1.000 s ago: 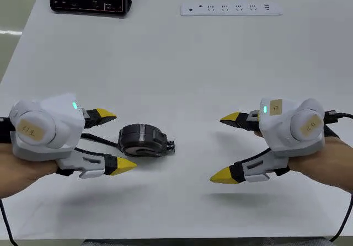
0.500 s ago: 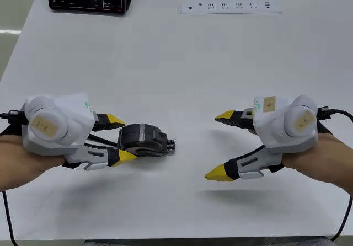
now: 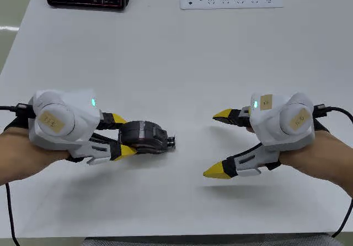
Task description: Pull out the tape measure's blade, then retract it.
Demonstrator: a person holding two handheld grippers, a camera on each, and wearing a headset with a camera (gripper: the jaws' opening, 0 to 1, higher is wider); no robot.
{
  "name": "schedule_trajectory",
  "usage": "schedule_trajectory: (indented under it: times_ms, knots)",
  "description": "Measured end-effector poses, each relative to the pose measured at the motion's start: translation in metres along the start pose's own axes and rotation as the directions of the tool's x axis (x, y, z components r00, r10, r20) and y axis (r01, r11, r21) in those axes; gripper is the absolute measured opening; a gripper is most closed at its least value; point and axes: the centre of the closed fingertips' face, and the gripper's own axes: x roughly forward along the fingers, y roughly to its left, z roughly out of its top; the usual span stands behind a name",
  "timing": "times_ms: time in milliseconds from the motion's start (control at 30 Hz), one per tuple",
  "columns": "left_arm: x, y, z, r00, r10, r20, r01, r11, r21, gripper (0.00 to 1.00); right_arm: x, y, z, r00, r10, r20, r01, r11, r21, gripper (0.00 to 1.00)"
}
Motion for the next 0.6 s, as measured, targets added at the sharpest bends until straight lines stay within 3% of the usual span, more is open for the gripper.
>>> schedule_trajectory:
  times_ms: [600]
  knots:
    - [0.002,-0.001,0.000,0.9998,-0.005,-0.022,0.006,1.000,0.024,0.26,0.019,-0.002,0.009,0.9994,0.024,0.025,-0.024,1.000,-0.011,0.63]
